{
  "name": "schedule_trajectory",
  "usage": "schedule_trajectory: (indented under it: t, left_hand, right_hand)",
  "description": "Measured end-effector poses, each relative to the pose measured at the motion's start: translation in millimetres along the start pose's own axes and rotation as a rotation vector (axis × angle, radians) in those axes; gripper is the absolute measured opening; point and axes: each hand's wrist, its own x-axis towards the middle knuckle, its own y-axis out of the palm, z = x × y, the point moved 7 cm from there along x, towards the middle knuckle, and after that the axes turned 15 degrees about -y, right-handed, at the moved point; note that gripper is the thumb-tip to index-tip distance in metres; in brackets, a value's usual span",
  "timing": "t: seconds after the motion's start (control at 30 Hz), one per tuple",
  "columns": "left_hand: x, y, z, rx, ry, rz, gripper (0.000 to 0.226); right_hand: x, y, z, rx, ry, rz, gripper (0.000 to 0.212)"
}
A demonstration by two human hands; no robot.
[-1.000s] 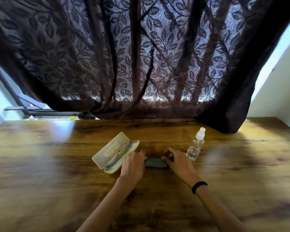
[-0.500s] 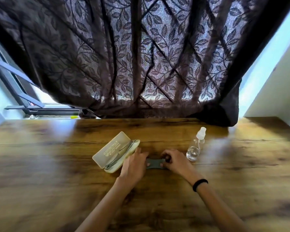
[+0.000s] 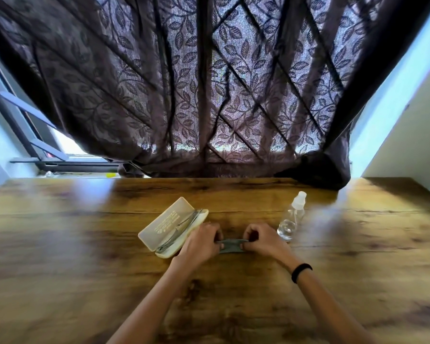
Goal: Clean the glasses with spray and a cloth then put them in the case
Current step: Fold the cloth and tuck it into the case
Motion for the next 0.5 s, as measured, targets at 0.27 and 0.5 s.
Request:
schedule_trajectory:
  t: [0.27, 0.5]
  left_hand:
    - [-4.9, -7.4, 8.9, -0.358, -0.036, 0.071, 0.020]
    - [-18.2, -44.3, 34.5, -0.585, -0.100, 0.020, 0.015]
  right_hand:
    - [-15.2, -4.4, 4.8, 0.825, 0.155, -0.173, 0.025]
    - [14.7, -0.1, 41.9, 1.113, 0.089, -0.222, 0.020]
